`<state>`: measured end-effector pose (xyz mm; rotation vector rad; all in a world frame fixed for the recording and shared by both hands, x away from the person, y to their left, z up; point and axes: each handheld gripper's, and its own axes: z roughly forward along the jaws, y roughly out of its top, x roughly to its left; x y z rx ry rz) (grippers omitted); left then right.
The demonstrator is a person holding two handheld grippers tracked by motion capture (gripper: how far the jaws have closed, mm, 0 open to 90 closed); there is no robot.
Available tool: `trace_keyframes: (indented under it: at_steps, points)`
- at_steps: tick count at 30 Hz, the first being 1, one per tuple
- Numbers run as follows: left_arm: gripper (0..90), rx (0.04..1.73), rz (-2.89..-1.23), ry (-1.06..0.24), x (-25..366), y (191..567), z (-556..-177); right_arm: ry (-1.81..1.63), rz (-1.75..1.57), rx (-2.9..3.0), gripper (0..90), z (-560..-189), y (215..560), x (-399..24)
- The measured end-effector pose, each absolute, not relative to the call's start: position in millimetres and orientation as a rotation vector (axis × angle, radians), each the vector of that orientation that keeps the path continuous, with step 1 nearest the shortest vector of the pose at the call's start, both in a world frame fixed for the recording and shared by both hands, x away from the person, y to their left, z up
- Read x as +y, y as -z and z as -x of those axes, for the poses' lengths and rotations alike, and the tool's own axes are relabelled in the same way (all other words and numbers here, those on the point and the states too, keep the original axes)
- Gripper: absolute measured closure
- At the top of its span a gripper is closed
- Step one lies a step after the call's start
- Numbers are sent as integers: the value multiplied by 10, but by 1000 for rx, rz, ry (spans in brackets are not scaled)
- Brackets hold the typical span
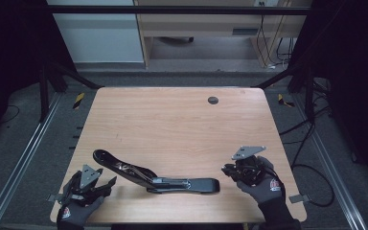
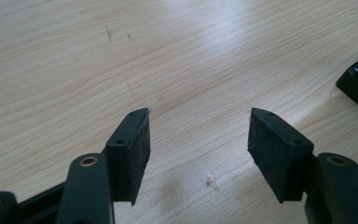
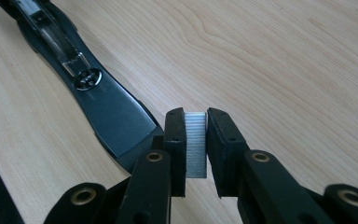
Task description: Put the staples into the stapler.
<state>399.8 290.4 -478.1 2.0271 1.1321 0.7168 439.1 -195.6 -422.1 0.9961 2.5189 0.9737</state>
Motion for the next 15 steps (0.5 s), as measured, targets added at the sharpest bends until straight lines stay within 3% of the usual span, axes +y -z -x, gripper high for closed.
trace_keyframes:
  at_steps: [15]
  points:
    - [389,1133,-2036,-723,2887,4785,-4000,-1040,-877,2553,784,-4427,4043,-1766]
